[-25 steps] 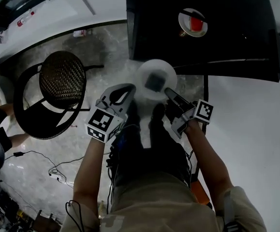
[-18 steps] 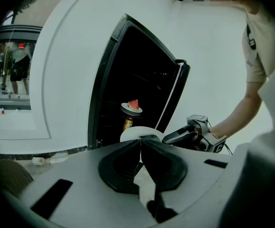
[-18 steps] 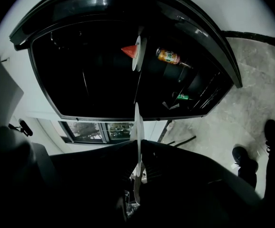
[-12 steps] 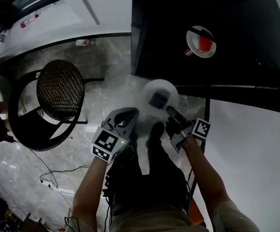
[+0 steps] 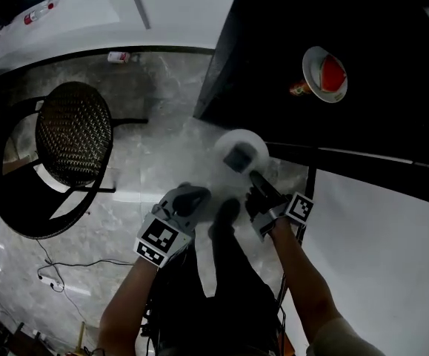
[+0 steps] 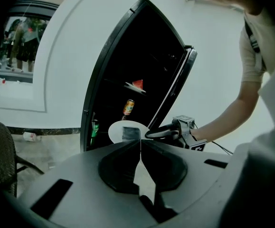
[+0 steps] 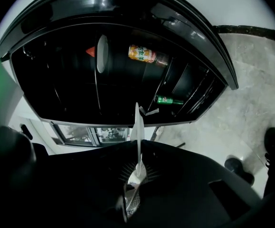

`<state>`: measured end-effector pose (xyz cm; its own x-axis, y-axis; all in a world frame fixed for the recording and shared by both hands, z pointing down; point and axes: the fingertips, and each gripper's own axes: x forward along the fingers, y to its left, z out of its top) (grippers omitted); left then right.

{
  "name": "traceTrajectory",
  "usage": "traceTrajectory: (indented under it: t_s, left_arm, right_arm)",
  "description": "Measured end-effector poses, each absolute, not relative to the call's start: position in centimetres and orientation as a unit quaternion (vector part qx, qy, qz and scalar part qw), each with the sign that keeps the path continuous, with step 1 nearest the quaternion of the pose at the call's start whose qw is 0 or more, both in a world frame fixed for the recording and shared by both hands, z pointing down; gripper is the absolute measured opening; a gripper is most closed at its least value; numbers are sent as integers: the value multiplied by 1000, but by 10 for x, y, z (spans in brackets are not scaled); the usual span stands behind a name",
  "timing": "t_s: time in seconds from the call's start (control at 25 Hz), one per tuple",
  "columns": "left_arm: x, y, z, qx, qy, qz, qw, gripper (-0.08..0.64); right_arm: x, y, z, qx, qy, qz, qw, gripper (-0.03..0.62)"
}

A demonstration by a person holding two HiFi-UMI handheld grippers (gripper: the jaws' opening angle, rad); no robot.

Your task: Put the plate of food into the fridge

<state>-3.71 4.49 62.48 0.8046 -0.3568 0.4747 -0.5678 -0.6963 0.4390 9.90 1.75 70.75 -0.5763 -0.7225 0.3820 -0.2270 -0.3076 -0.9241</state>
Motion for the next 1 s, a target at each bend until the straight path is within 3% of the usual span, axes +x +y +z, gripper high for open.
traceTrajectory:
  t_s: [1.0]
  left_arm:
    - [-11, 48, 700, 903, -234, 182, 311, 15]
  right_arm:
    - [126, -36, 802, -423, 585, -657, 218, 26]
